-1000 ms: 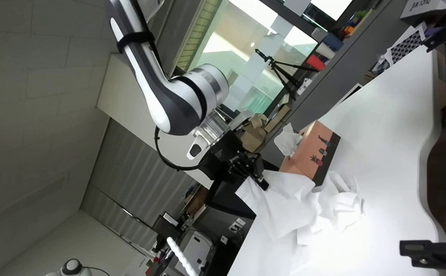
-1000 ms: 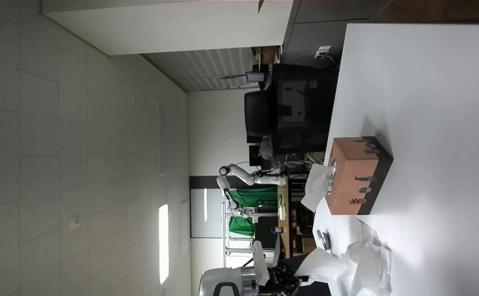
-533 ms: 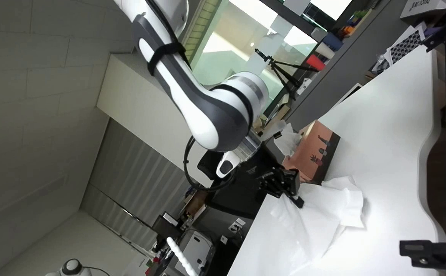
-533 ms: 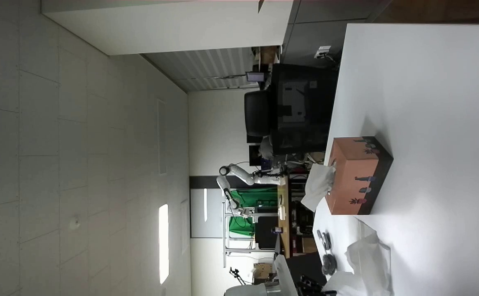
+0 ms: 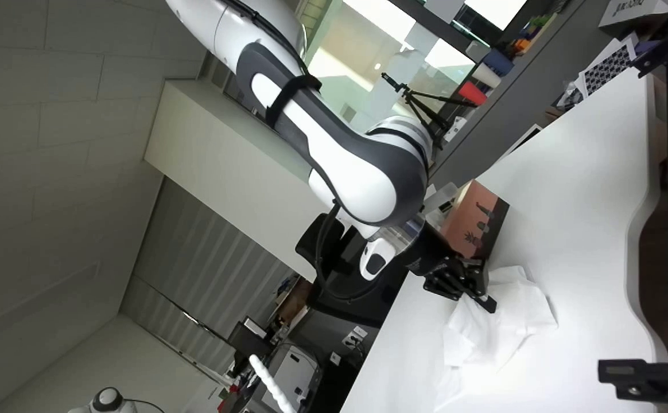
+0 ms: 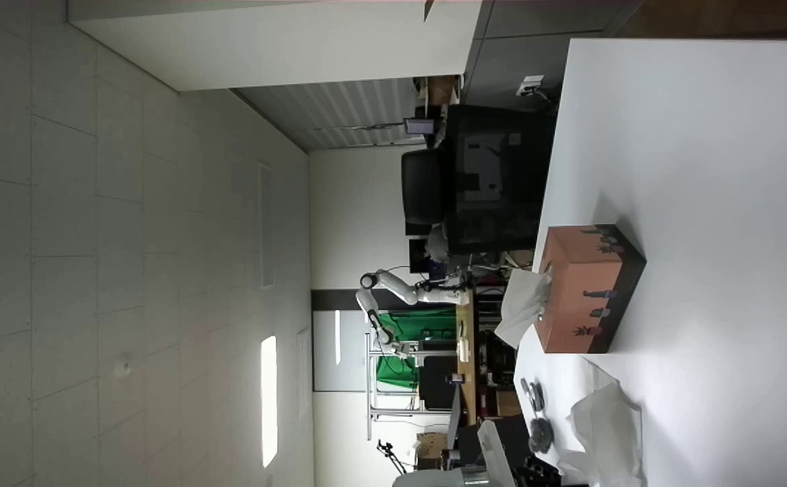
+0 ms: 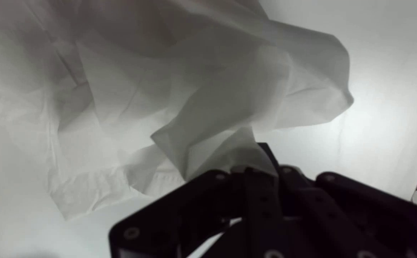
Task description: Get one napkin from the box and put it on the table
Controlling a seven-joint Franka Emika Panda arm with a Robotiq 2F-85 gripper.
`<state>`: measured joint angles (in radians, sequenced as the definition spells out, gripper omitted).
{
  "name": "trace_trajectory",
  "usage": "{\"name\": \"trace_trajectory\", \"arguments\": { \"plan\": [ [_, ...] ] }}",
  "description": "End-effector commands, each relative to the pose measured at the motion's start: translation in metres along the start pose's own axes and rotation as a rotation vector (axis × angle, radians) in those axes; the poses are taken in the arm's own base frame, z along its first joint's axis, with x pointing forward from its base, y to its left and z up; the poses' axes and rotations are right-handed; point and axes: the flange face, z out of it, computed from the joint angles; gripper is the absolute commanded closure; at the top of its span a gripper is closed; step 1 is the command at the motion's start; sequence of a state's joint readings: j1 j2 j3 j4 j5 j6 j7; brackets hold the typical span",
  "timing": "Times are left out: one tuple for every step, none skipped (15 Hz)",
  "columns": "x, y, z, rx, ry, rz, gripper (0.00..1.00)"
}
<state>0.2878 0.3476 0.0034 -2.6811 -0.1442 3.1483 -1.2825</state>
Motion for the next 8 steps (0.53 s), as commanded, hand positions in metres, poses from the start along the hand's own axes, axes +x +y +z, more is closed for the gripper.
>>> {"name": "trace_trajectory", "arguments": {
  "plan": [
    [0.009, 0.003, 0.008, 0.008, -0.002, 0.031, 0.67],
    [0.014, 0.009, -0.005, 0.017, 0.012, 0.01, 0.6],
    [0.009, 0.009, -0.011, 0.018, 0.007, 0.031, 0.53],
    [0.009, 0.011, -0.018, 0.024, 0.005, 0.034, 0.46],
    [0.007, 0.015, -0.027, 0.03, -0.013, 0.026, 0.4],
    [0.006, 0.019, -0.038, 0.043, -0.051, 0.013, 0.32],
    [0.005, 0.023, -0.046, 0.061, -0.079, -0.002, 0.27],
    [0.004, 0.027, -0.055, 0.071, -0.108, -0.015, 0.19]
  ]
}}
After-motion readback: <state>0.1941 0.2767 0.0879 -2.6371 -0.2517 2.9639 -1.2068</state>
